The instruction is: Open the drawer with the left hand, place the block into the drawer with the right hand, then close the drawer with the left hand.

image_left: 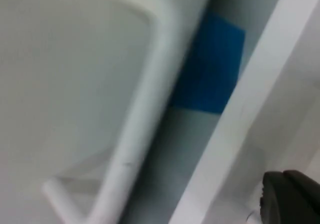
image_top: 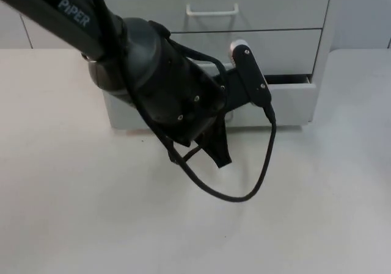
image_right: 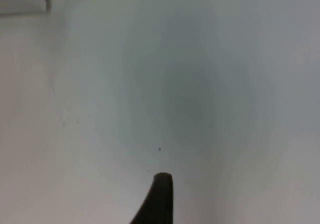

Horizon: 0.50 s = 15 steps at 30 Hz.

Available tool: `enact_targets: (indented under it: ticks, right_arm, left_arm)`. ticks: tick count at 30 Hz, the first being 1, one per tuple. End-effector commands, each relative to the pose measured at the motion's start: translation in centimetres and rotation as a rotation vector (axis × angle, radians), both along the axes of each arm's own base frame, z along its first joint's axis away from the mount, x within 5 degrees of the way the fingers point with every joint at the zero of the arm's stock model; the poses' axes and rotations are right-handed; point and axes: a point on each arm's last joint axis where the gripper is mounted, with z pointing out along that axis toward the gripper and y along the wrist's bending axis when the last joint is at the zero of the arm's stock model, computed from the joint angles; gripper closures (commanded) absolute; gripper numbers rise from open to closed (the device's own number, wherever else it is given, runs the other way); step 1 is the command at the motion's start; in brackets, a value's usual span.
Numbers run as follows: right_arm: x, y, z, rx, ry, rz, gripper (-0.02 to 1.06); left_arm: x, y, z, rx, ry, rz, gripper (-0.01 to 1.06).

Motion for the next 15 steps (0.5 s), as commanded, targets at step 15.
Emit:
enact_targets:
  ticks: [15]
  right_arm:
    - [0.0, -0.1, 0.1, -0.001, -0.018, -0.005, 0.26]
  left_arm:
    - [3.0, 0.9, 0.4, -0.010, -0.117, 0.150, 1.05]
